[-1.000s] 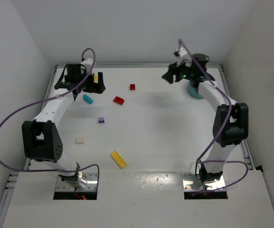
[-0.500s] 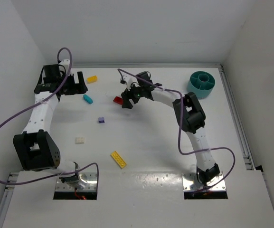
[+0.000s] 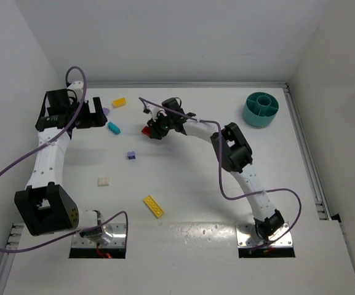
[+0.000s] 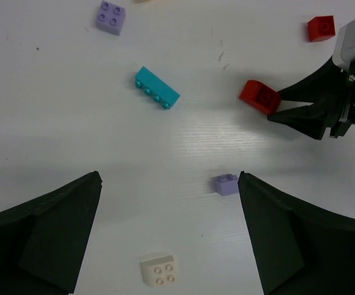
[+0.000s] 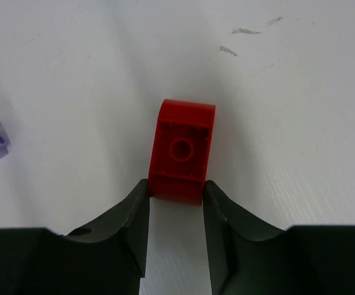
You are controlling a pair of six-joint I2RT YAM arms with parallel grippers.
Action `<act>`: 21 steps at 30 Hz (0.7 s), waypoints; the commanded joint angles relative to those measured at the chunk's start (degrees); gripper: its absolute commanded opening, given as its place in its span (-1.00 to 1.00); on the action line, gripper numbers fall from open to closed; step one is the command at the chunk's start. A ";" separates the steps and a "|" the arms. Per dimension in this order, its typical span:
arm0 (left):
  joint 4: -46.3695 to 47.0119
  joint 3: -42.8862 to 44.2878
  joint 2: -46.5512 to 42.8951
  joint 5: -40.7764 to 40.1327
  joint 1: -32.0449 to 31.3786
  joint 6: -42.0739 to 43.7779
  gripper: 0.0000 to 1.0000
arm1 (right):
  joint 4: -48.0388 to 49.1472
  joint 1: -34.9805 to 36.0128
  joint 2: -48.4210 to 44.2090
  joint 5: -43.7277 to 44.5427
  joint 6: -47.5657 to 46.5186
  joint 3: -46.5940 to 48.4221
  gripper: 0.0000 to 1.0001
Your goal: Sort the legos into containers by color
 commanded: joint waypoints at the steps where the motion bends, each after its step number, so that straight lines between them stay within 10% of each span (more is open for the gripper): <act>1: -0.09 -0.14 -1.78 0.58 0.63 0.96 0.99 | 2.98 0.51 -0.59 3.01 -1.14 0.31 -0.34; 12: 7.71 -1.20 2.09 2.25 -3.06 1.49 0.99 | 2.02 -5.46 -28.57 7.41 -3.25 -18.67 -0.96; 21: 13.70 2.49 10.95 0.59 -14.48 0.26 0.99 | -25.47 -24.79 -43.22 5.84 -14.84 -13.80 -1.00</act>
